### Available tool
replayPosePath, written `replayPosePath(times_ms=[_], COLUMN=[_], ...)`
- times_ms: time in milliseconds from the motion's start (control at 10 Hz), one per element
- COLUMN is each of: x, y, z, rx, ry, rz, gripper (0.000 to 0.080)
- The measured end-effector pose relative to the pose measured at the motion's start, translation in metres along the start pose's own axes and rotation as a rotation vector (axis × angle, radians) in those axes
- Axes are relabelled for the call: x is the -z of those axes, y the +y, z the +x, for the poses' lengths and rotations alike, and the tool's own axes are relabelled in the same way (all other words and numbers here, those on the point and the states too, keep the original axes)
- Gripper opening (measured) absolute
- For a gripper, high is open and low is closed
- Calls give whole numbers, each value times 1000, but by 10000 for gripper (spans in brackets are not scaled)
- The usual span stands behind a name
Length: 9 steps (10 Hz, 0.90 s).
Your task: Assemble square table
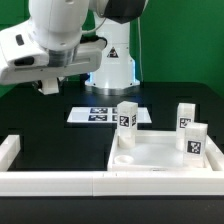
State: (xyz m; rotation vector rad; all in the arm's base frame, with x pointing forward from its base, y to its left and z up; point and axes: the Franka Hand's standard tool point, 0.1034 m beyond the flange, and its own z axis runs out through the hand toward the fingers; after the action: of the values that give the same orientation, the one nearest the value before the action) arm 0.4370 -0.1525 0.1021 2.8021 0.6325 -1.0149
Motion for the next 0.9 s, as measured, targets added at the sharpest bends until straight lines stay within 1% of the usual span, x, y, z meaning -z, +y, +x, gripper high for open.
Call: replayPosePath(times_ms=[100, 200, 300, 400, 500, 600, 700, 800, 900], x=[17, 51, 80, 98, 95, 93, 95, 95, 94], y=[1, -1, 8, 18, 19, 20, 24, 27, 27], z=[13, 20, 24, 27, 28, 27, 28, 27, 29], rx=[-4, -10, -19, -16, -18, -17, -15, -13, -26], ry=[82, 155, 210, 283, 354, 401, 475, 547, 587], rz=[-20, -22, -41, -74, -82, -83, -94, -109, -116], gripper=[290, 290, 290, 290, 290, 290, 290, 290, 290])
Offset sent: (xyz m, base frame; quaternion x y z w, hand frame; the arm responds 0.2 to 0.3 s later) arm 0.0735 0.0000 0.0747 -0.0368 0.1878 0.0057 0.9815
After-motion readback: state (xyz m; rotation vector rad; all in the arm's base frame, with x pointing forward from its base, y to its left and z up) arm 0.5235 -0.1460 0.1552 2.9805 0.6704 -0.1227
